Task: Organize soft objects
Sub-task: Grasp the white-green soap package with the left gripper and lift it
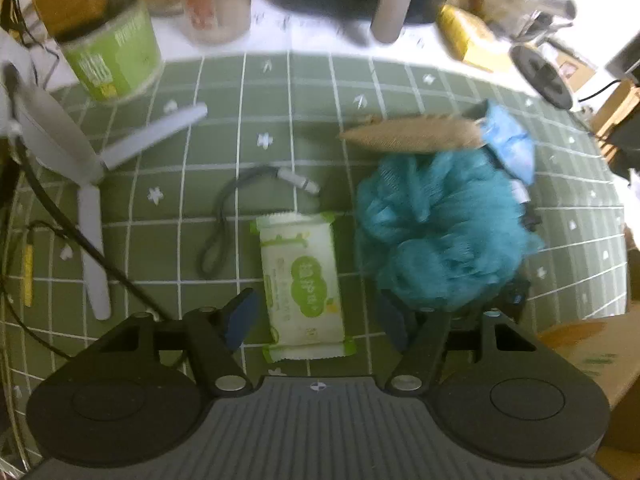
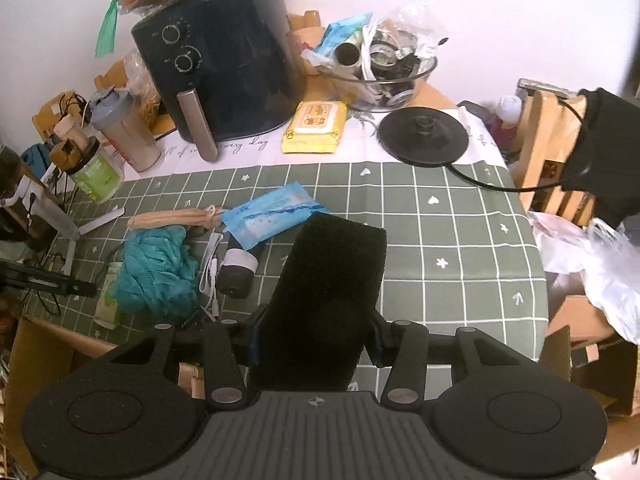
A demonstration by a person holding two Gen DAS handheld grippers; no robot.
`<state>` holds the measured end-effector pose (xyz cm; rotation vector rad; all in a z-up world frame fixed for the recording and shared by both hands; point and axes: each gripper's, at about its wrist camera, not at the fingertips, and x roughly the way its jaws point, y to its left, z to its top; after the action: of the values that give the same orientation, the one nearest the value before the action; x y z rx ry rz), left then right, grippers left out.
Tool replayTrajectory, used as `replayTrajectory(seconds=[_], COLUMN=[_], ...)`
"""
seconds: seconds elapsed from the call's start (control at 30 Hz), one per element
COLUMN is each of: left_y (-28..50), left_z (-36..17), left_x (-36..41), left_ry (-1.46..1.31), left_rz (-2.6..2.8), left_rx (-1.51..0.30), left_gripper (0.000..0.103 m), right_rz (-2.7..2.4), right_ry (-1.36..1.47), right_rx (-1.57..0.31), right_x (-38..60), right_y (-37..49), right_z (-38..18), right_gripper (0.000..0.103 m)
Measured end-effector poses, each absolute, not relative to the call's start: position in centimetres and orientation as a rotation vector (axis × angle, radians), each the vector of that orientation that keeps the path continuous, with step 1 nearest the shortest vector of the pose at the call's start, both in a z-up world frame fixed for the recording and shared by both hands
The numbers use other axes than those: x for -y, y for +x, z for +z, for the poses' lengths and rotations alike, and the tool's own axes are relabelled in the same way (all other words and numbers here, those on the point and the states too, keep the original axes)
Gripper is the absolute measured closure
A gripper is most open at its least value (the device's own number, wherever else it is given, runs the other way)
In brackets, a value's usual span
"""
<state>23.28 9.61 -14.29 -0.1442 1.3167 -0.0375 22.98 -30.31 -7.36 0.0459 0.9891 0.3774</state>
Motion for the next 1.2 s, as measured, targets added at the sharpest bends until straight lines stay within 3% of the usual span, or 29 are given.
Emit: replayTrajectory(seconds=[0.6,1.2], left_y=[24.4,22.8], left_z=[-18.9,-13.0], left_x=[-9.1,-8.5], left_ry=[-0.078,-0.111], left_rz=[-0.002,-0.003], left_rx=[-1.358,-1.184], left_gripper=[0.052,0.054], right_rz=[0.387,0.481], right_ry=[0.05,0.034], right_rx=[-0.97,-0.945], right_x=[31.7,31.3], right_y=[20.3,20.6], right_z=[-6.7,-5.7], right_gripper=[0.052,0.052])
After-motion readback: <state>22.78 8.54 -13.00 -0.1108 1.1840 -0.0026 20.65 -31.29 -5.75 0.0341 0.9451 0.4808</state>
